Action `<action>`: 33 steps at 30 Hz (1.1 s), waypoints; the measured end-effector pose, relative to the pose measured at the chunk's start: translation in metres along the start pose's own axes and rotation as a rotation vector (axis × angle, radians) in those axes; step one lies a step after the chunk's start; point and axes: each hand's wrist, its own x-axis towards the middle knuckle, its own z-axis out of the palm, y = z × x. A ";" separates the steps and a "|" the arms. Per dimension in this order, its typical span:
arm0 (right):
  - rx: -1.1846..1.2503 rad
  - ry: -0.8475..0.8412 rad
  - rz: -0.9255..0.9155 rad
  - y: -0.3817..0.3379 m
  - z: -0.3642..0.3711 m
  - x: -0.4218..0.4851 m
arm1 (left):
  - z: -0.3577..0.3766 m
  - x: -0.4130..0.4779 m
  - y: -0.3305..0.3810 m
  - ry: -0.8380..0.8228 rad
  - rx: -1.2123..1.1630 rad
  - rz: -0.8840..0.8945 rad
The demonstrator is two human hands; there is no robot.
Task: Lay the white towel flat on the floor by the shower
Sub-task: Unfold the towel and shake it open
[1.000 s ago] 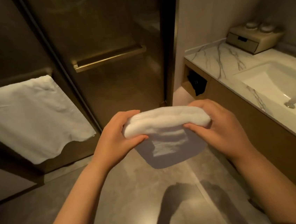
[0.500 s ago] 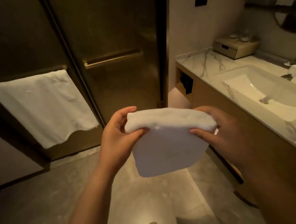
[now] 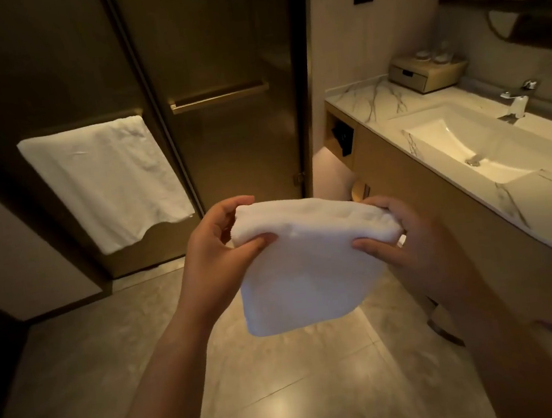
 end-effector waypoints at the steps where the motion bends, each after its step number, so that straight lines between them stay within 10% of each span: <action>1: -0.003 -0.005 0.011 -0.006 0.001 -0.006 | -0.005 -0.007 0.002 -0.001 -0.009 0.000; 33: -0.138 -0.173 -0.096 -0.091 0.044 -0.113 | -0.066 -0.129 0.031 -0.088 0.059 0.011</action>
